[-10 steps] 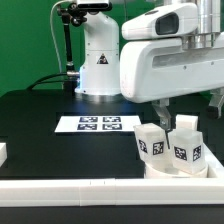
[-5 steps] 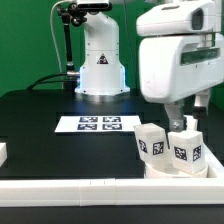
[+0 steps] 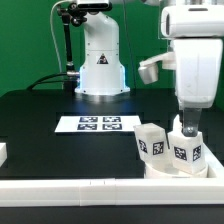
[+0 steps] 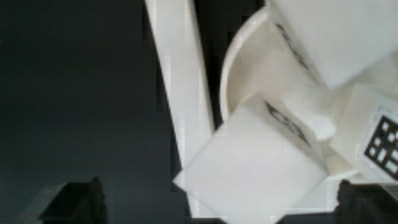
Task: Assemble stool
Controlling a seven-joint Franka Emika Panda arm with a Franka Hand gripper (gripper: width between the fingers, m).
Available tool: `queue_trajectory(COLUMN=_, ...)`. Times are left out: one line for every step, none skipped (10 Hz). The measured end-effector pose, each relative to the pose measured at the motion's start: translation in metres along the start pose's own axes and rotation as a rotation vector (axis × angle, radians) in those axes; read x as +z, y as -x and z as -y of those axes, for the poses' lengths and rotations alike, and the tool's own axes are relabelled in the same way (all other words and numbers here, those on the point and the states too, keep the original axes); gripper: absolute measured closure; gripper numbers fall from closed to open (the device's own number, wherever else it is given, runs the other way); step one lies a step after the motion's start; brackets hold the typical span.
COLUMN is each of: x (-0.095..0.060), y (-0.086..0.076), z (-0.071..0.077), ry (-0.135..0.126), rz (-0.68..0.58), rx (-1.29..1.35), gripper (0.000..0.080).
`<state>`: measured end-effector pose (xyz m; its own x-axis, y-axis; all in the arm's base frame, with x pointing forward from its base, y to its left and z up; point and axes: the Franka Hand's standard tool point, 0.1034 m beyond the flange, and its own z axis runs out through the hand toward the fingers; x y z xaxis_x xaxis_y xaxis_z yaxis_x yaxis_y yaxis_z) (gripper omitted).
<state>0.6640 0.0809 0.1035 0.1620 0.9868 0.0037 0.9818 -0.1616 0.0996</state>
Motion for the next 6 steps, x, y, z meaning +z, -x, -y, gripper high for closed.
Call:
queue_trajectory(x=0.0005, y=0.001, z=0.0, ry=0.0, rz=0.002, rx=-0.069, gripper=0.015)
queue_trajectory(x=0.0025, y=0.0006, z=0.0008, ry=0.001, rz=0.014, rx=-0.158, gripper=0.015)
queue_trajectory(x=0.0045, y=-0.0007, z=0.0017, ry=0.002, rz=0.022, rx=-0.235, gripper=0.015)
queue_trajectory(x=0.0052, y=-0.0011, z=0.002, ry=0.003, rz=0.037, rx=-0.351, gripper=0.015)
queue_trajectory(x=0.0055, y=-0.0023, z=0.0026, ry=0.003, rz=0.043, rx=-0.398, gripper=0.015)
queue_trajectory(x=0.0071, y=-0.0043, z=0.0038, ry=0.002, rz=0.061, rx=-0.495, gripper=0.015)
